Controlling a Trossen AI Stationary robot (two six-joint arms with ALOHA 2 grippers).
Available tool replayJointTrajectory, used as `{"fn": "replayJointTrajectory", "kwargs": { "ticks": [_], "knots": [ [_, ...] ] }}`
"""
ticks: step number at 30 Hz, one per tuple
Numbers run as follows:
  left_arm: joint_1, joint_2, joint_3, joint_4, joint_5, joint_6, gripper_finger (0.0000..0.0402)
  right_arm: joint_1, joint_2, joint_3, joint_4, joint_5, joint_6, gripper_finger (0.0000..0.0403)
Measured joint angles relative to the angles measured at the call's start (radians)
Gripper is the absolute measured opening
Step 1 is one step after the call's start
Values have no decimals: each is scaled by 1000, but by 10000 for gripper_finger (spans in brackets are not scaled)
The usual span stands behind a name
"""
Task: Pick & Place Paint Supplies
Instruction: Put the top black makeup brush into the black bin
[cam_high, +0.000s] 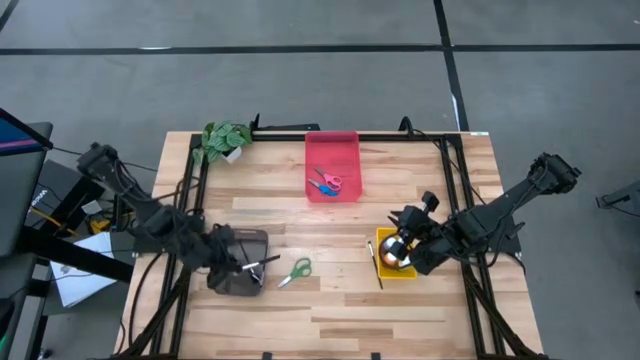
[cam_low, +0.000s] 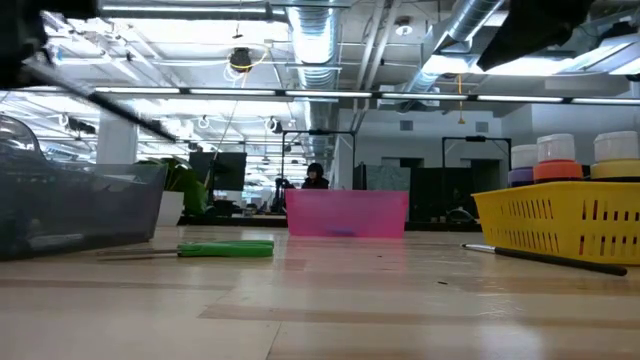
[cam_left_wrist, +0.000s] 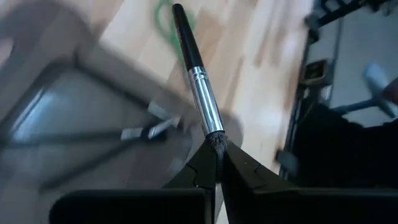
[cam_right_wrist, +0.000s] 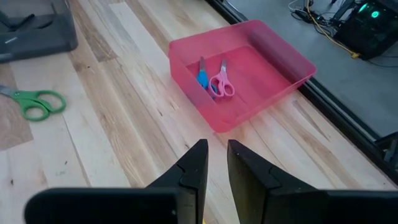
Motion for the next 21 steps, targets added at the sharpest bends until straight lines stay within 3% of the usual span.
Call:
{"fn": "replayJointTrajectory", "kwargs": {
  "ticks": [11,15,21],
  "knots": [
    [-141,28,32,-292,-78,-372,0,-6,0,0,0,-4,0,56],
    [-131,42,32,-374,-97,-434,0,-6,0,0,0,-4,0,56],
    [-120,63,32,-371,-98,-435,16,-6,0,0,-1,-4,0,56]
  ]
}}
